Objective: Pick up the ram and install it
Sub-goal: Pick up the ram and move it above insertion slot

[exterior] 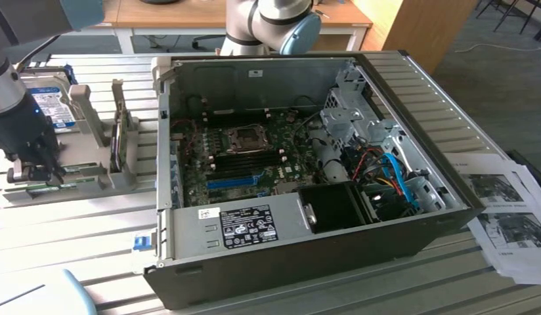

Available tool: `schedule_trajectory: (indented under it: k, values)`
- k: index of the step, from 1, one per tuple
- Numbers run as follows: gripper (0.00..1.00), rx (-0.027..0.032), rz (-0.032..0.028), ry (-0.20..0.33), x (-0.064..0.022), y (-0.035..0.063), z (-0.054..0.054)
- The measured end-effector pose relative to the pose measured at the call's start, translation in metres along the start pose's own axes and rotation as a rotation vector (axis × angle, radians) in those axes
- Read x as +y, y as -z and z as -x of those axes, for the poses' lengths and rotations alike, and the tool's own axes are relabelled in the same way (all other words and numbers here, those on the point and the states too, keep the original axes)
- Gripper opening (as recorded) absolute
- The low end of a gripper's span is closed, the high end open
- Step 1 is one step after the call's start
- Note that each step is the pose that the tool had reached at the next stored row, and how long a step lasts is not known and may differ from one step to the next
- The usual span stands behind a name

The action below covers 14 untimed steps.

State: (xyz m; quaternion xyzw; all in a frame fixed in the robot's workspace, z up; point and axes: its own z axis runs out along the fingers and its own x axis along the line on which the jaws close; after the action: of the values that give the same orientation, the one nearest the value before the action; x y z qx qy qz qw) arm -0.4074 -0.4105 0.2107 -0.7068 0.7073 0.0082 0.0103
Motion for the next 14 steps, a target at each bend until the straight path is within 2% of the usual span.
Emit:
schedule_trajectory:
  k: [14]
  values:
    - [0.23, -0.0001, -0.0001, 0.000, -0.0098, -0.0002, 0.0000]
